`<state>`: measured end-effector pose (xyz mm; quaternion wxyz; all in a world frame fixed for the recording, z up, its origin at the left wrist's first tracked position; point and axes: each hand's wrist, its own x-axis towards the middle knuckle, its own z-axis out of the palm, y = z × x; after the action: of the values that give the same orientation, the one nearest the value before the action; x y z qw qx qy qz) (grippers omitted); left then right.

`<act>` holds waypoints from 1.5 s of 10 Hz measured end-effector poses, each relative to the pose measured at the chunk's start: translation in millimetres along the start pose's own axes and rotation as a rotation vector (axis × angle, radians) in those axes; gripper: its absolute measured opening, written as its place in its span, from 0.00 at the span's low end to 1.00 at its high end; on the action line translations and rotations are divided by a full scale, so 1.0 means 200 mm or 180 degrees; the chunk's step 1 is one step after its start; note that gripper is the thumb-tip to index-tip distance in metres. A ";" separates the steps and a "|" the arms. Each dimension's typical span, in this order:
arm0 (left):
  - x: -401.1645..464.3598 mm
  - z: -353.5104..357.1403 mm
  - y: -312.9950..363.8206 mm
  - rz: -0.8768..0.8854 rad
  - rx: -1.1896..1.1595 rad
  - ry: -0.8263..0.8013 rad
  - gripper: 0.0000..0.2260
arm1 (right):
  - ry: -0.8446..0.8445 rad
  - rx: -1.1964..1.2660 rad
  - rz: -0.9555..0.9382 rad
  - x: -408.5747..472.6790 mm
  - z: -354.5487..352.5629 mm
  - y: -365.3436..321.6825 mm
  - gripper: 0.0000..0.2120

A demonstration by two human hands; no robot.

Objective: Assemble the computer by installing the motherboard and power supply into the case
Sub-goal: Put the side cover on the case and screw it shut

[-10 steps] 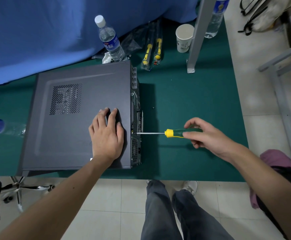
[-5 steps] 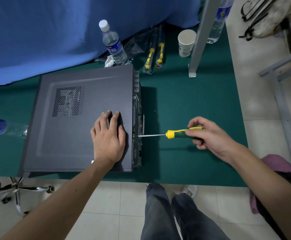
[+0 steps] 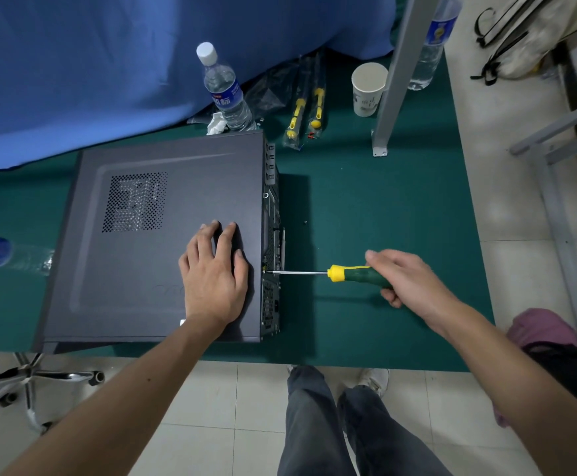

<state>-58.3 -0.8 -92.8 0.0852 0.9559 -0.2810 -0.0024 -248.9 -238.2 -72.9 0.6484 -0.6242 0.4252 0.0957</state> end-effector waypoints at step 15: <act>0.00 -0.02 0.01 -0.0030 -0.0052 -0.0031 0.22 | 0.0215 -0.0312 -0.0360 -0.01 0.02 0.03 0.14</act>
<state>-59.9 -2.2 -88.5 0.0916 0.9564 -0.2770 -0.0097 -252.5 -233.1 -76.9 0.6067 -0.6811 0.4058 0.0586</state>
